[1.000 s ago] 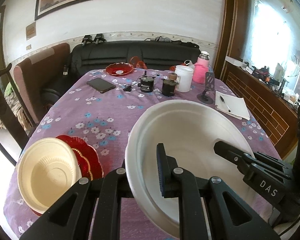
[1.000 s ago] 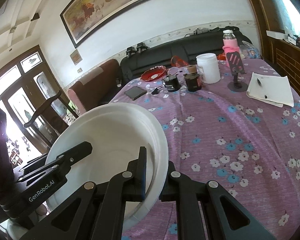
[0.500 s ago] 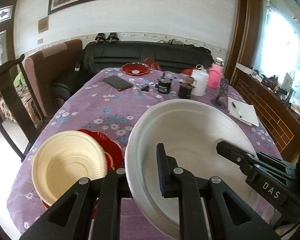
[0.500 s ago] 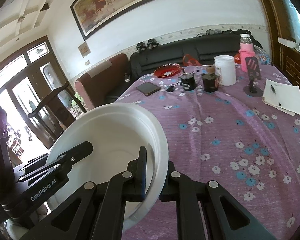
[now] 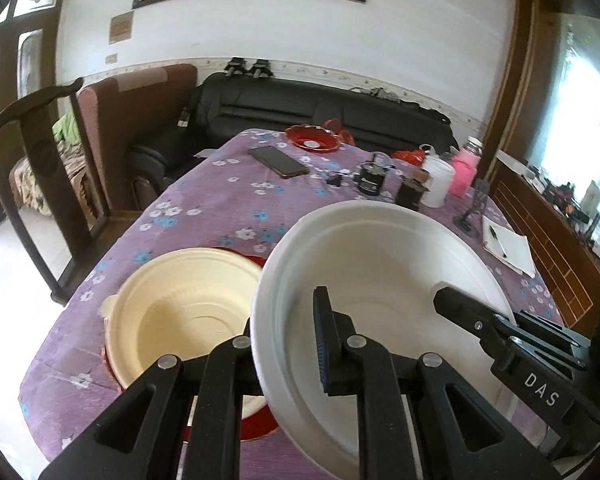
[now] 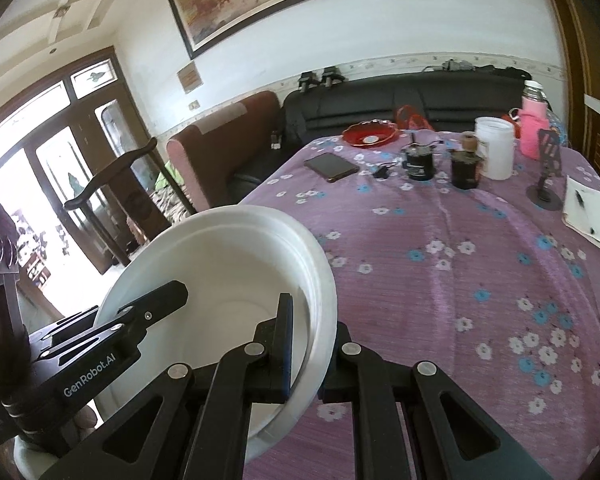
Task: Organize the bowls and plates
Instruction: 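Lower the large white bowl with both tools onto the nested bowls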
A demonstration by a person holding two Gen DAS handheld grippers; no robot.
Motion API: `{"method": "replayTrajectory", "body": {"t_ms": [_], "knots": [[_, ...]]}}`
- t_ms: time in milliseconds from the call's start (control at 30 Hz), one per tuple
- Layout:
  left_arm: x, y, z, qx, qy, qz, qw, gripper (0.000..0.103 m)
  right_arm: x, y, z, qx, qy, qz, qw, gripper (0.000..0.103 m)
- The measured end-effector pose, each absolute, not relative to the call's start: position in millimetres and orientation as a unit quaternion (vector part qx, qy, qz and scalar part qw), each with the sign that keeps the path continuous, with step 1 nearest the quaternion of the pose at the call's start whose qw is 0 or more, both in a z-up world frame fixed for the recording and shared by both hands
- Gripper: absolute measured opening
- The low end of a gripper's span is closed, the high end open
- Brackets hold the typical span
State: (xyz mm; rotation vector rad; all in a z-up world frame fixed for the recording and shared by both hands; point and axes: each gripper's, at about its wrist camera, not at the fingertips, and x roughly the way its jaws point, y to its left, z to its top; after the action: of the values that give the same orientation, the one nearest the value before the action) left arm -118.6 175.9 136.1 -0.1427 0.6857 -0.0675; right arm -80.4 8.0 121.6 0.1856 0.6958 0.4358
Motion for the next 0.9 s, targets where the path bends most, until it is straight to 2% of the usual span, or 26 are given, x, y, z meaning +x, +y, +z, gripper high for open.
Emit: {"method": "replayTrajectory", "body": {"t_ms": [900], "knots": [[-106.4, 285.2, 112.3, -0.138, 0.350, 0.045, 0.926, 0.014, -47.7, 121.8, 104.2, 0.030, 0.370, 0.264, 0.890, 0.011]]}}
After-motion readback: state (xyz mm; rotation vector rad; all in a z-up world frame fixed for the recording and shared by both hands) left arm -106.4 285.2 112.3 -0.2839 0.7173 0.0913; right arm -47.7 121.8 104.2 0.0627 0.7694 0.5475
